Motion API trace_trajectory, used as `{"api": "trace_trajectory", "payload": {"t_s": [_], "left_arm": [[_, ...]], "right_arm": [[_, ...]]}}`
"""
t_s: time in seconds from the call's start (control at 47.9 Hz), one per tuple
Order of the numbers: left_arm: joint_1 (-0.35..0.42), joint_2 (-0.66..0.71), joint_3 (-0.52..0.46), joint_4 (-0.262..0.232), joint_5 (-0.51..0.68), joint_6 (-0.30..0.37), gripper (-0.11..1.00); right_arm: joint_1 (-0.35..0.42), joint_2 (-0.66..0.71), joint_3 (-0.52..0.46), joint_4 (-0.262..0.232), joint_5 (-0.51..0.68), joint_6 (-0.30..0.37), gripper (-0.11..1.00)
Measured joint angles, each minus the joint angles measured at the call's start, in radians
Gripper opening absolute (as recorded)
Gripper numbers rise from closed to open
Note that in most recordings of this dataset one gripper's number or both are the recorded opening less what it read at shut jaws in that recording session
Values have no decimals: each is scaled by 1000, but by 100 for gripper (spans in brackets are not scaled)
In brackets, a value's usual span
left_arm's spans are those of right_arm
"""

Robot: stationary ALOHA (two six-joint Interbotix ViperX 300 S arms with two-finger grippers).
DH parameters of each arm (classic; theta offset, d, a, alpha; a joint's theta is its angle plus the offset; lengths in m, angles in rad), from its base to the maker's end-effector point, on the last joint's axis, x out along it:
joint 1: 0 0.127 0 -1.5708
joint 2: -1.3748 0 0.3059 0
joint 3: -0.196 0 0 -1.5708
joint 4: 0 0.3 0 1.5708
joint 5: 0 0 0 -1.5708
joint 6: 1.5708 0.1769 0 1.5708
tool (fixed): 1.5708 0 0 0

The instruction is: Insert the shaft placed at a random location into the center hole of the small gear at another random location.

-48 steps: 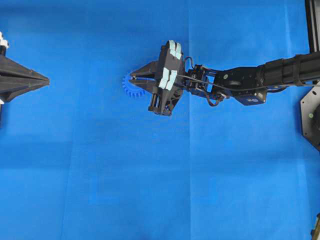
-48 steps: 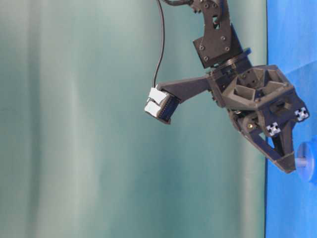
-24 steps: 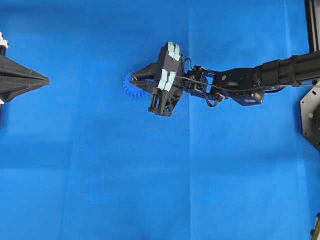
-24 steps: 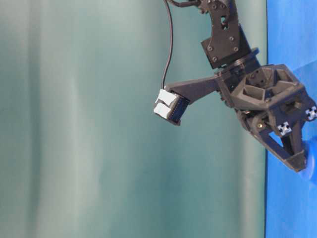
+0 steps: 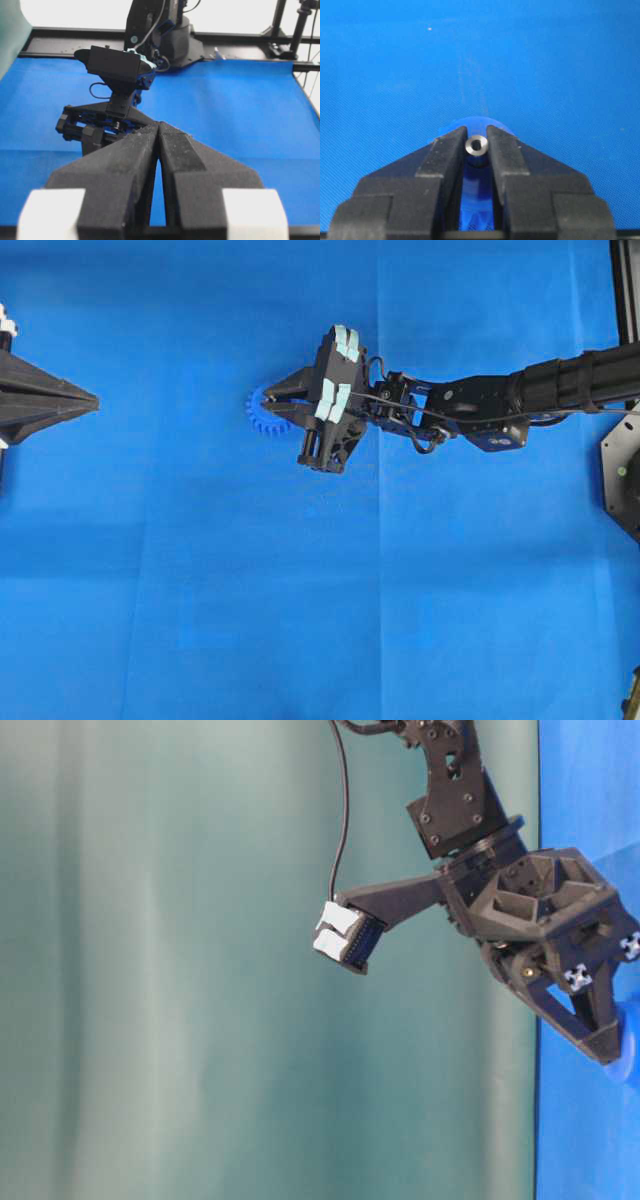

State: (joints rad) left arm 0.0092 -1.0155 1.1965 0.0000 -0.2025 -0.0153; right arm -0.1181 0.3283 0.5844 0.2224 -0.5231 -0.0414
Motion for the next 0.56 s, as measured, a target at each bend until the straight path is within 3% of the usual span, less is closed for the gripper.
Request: {"api": "trace_trajectory", "payload": {"t_s": [0.104,0.355,0.563], "left_arm": [[0,0,0,2,0,0,0],[0,0,0,0,5,0,0],[0,0,0,2,9,0,0]], "right_arm": [[-2,0,0,2,6,0,14],[-3,-43,0,2,38,-2,82],[-2,-118,6,2,63,-9,71]]}}
